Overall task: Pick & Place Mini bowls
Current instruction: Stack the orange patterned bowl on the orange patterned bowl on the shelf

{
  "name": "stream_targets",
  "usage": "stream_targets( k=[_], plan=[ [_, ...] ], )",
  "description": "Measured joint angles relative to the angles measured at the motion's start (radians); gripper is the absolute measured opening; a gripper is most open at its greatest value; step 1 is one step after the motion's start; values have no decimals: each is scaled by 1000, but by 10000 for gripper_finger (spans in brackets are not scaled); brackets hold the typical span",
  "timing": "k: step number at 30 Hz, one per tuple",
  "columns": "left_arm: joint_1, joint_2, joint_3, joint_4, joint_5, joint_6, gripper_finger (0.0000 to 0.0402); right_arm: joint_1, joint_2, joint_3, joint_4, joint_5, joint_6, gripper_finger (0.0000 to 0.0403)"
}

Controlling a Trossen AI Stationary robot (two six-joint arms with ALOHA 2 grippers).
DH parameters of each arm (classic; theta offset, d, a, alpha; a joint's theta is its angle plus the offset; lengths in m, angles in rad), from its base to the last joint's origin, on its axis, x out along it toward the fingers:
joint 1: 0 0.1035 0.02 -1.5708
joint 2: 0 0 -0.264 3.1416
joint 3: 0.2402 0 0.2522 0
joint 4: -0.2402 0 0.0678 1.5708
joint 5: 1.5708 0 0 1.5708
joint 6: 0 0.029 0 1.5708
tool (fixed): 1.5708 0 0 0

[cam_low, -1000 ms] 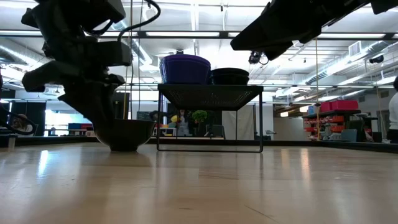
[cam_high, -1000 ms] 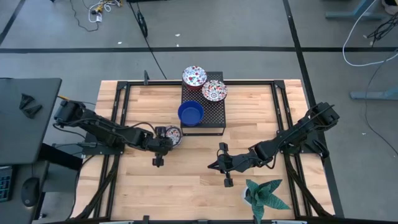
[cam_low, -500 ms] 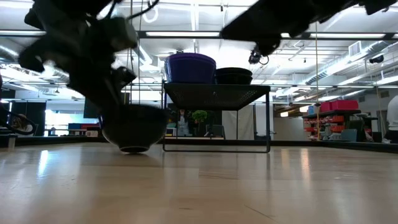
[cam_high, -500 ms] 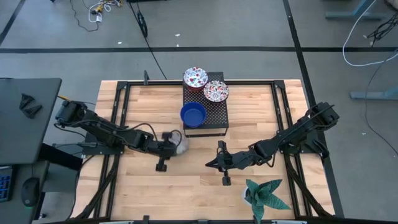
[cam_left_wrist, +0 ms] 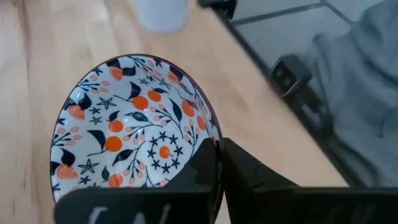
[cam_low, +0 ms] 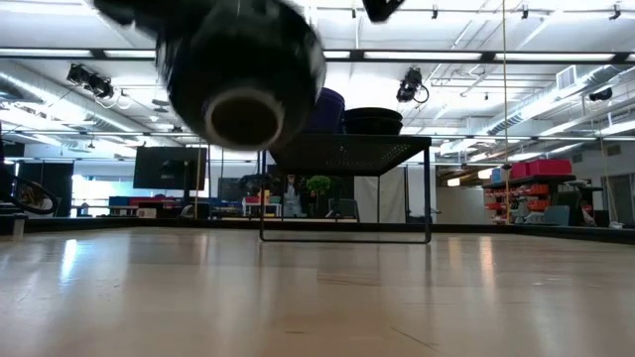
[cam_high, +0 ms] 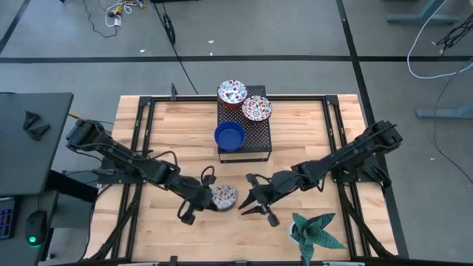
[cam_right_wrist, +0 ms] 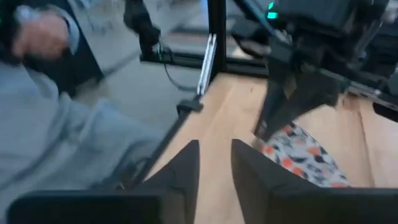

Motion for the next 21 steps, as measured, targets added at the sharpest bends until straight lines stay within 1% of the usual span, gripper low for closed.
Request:
stream_targets(
  k=[3, 5, 7, 12, 15, 17, 21],
  plan=[
    [-11, 0, 40, -6, 1, 42, 11, -3, 0, 106, -202, 2, -57, 120],
    [-15, 0, 59, -1, -2, 68, 13, -8, 7, 160, -299, 26, -86, 138],
    [-15, 0, 72, -2, -3, 92, 16, -19, 17, 193, -360, 31, -108, 154],
    [-15, 0, 88, 3, -3, 141, 11, -49, 54, 220, -395, 21, -127, 176],
    [-14, 0, 88, 5, -5, 150, 13, -59, 71, 220, -411, -37, -144, 175],
    [-13, 0, 88, 12, -4, 152, 18, -60, 82, 220, -394, -69, -152, 168],
    [-14, 0, 88, 11, -15, 156, 19, -60, 87, 221, -397, -81, -167, 130]
  ],
)
